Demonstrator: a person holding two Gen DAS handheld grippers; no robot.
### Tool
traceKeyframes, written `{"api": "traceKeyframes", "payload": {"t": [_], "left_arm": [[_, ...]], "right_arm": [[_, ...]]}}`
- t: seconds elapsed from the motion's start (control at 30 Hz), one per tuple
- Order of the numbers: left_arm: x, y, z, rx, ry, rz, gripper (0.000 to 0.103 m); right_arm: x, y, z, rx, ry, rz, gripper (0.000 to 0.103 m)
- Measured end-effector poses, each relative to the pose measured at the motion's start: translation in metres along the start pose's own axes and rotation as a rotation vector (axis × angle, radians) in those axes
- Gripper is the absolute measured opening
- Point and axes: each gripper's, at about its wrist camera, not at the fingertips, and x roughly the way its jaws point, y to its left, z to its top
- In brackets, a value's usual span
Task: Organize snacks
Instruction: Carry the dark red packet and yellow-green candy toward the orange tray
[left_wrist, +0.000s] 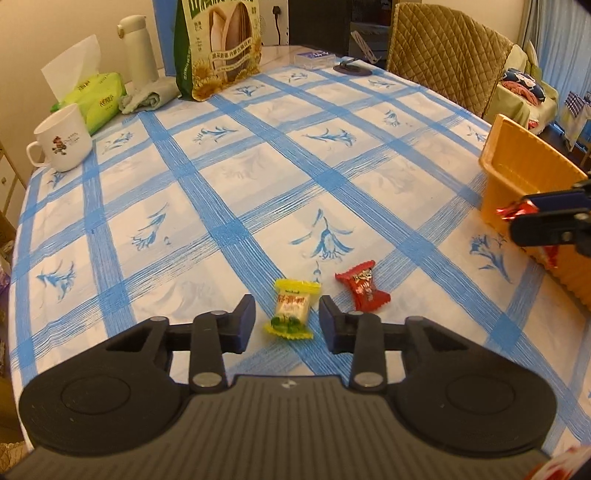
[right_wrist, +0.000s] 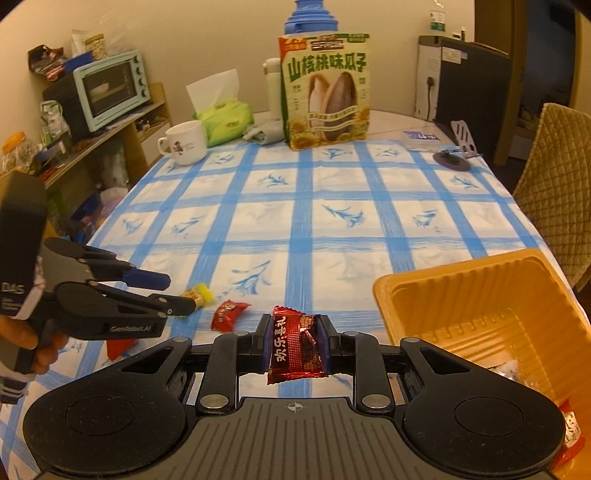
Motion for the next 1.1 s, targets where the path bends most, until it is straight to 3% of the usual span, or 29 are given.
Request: {"api": "traceKeyframes", "payload": {"t": [0.27,0.47,0.87,1.1], "left_arm": [[0.013,-0.003,0.001,0.005,0.027,-0.009,0.018],[0.004,-0.004,0.001,-0.008,0.012,-0.010,0.018],[-0.056,-0.002,-0.009,-0.111,-0.047,0.012,0.018],[-0.096,-0.018,-0.026,-0.155,-0.067,0.019,0.018]], "right_arm": [[-0.004,-0.007,-0.002,0.017,-0.001,-0.007,0.025],[-0.004,-0.010,0.000,0.021,-0.005,0.002,0.025],[-0.007,-0.001,0.003,0.008,-0.032,0.064,0.025],[-0.023,0.005,-0.002,0.007,-0.044,0.125,0.025]]}}
